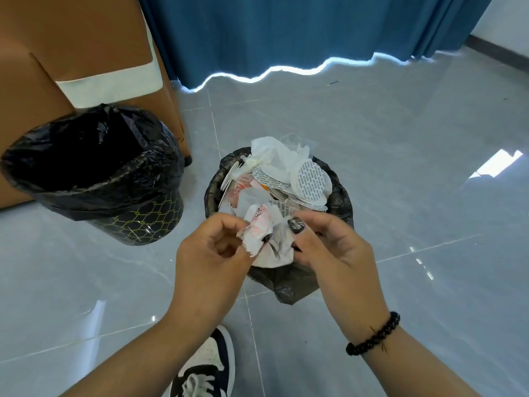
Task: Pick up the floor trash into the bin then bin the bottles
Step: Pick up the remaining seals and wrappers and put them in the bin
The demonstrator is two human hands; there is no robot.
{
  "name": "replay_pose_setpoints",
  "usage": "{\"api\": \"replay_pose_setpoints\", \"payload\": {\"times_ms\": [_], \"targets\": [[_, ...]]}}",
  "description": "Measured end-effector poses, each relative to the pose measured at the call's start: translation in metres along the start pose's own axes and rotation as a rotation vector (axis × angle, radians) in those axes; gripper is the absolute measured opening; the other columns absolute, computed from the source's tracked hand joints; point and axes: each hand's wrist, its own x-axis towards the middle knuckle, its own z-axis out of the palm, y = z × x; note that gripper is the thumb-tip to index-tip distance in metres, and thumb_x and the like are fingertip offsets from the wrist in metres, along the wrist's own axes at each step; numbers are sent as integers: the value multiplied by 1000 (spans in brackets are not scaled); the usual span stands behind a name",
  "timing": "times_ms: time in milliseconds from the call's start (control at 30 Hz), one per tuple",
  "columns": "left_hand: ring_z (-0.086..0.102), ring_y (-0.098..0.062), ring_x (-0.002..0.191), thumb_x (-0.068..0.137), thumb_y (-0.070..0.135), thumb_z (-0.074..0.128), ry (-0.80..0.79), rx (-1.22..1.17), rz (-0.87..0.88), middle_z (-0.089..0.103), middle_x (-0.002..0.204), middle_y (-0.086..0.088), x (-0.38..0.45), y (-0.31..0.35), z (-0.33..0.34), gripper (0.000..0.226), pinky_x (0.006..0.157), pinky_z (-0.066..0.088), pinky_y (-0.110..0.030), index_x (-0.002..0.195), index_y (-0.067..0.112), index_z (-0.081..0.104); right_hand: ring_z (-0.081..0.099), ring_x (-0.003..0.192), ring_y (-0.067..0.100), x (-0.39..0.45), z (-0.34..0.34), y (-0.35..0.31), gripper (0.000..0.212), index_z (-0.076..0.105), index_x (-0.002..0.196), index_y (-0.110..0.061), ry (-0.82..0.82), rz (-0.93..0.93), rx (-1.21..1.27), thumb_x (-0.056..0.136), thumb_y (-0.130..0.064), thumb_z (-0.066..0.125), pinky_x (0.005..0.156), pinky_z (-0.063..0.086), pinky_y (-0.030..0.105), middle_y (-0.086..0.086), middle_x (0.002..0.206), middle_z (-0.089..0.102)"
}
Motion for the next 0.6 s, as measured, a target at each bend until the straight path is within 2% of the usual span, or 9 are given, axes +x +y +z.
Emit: {"api": "replay_pose_setpoints", "payload": {"times_ms": [100,200,267,333,400,467,533,600], "targets": [[66,-16,65,76,14,78,-51,269,156,68,68,5,19,-7,-1,17,62,58,-30,75,25,66,67,84,4,14,6,-7,34,65,100,-25,-20,-92,-201,70,-15,78,71,56,19,-8,98,68],[52,-14,51,72,3,79,-58,550,350,56,55,8,45,-16,-2,18,49,42,-15,66,14,66,64,87,-2,32,8,-2,34,64,104,-24,-64,-214,-468,76,-10,75,72,52,9,-8,105,63],[47,-10,50,69,1,77,-146,675,475,54,57,7,54,-22,-1,17,48,38,-16,63,12,66,64,88,1,41,5,4,30,66,105,-19,-119,-326,-643,79,-4,70,76,53,11,-3,105,63],[50,-15,54,75,11,69,-246,756,526,58,61,3,59,-26,-1,12,52,48,-30,63,12,66,64,92,10,48,2,12,29,66,107,-12,-229,-447,-830,82,2,63,84,55,23,3,104,65],[57,-16,62,82,21,65,-367,802,524,64,69,3,58,-25,-7,13,58,53,-38,72,14,70,61,94,19,53,-2,16,29,65,110,-8,-313,-496,-982,85,4,56,87,52,32,7,103,66],[64,-12,74,83,23,63,-439,782,511,70,82,5,56,-21,-15,15,66,56,-37,90,18,75,57,93,21,55,-5,16,29,61,114,-8,-371,-463,-1062,90,2,49,85,49,30,8,104,64],[66,-7,81,79,21,60,-376,688,462,70,93,6,46,-19,-22,28,72,58,-34,105,20,71,53,86,20,54,-4,18,29,56,116,-9,-432,-425,-1132,92,0,44,74,47,25,8,98,61],[65,-3,89,79,24,59,-316,652,454,67,104,9,33,-21,-27,38,77,57,-31,117,22,64,47,75,20,54,-2,20,28,51,117,-10,-475,-378,-1202,92,-1,41,58,37,17,5,87,51]]}}
